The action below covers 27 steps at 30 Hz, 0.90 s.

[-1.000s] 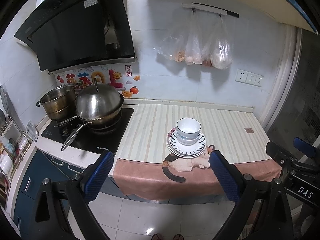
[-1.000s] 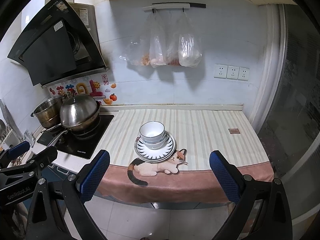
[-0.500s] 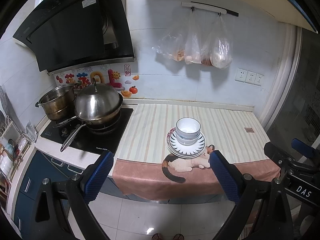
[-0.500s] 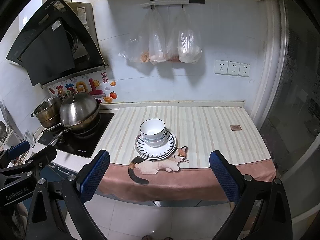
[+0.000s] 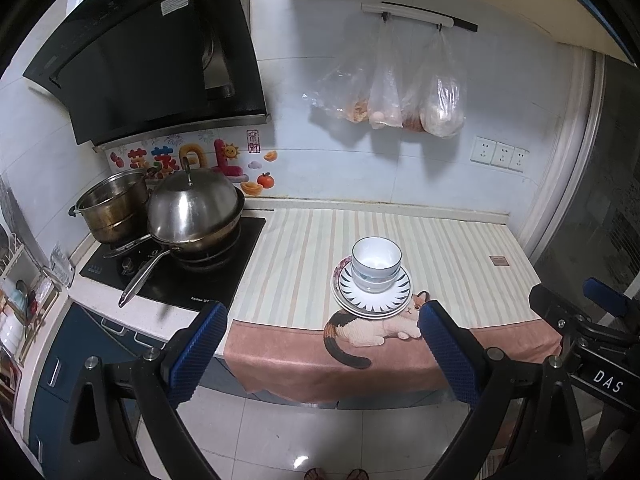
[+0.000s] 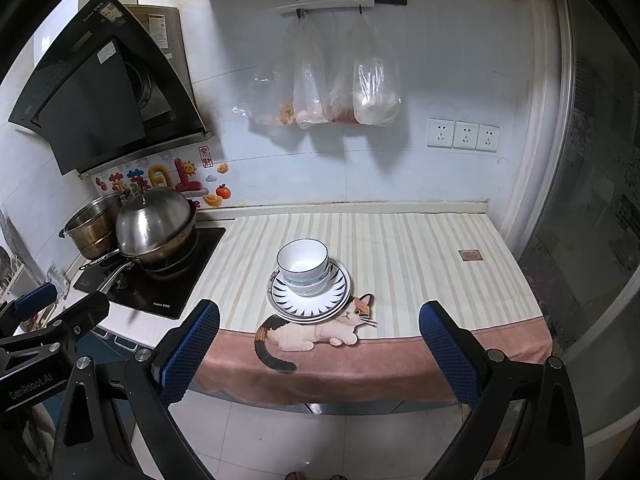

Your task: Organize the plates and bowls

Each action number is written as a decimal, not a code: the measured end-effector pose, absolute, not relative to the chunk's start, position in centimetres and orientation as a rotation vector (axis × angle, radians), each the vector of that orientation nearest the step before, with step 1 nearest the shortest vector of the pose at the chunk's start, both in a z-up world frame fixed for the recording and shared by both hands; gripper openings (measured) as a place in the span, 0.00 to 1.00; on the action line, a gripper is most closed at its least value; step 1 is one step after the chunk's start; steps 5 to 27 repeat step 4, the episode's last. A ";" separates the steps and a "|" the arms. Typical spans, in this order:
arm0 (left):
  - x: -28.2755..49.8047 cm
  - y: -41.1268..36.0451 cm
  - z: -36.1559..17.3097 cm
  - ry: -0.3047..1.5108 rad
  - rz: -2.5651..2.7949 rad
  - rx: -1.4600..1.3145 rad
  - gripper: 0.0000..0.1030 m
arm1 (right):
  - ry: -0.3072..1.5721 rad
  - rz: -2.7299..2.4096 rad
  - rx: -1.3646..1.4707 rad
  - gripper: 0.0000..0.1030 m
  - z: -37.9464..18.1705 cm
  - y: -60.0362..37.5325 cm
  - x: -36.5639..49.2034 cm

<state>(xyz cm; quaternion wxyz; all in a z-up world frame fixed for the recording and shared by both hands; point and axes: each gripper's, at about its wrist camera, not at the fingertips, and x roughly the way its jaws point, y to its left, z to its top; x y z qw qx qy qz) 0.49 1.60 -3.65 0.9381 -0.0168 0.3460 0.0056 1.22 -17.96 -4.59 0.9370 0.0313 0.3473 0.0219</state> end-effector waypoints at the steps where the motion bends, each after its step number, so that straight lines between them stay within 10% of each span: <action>1: 0.8 1.6 -3.7 0.706 0.010 -0.033 0.96 | 0.709 0.043 0.063 0.99 -4.6 -17.9 1.2; 27: 1.1 1.7 -3.7 0.701 0.006 -0.035 0.96 | 0.708 0.040 0.063 0.99 -4.7 -17.8 1.3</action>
